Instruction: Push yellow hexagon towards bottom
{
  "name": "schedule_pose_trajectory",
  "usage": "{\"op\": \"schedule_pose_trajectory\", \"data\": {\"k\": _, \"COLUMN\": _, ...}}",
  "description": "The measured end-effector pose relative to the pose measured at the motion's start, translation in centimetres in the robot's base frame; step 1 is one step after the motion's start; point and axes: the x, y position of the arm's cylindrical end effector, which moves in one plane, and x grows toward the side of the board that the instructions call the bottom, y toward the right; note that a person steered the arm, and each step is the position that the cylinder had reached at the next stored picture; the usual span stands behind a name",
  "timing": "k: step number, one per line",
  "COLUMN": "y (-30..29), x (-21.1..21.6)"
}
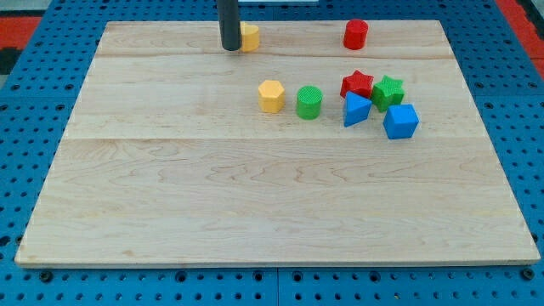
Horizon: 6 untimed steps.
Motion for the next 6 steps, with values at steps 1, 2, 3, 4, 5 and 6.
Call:
{"op": "schedule_pose_trajectory", "data": {"k": 1, "y": -4.8, "x": -1.2}}
{"op": "schedule_pose_trajectory", "data": {"k": 2, "y": -4.6, "x": -1.9}}
{"op": "schedule_pose_trajectory", "data": {"k": 3, "y": 0.7, "x": -1.9}}
{"op": "schedule_pose_trajectory", "data": {"k": 4, "y": -0.8, "x": 0.0}}
{"op": "schedule_pose_trajectory", "data": {"k": 5, "y": 0.3, "x": 4.7}}
{"op": "schedule_pose_trajectory", "data": {"k": 6, "y": 3.8, "x": 4.7}}
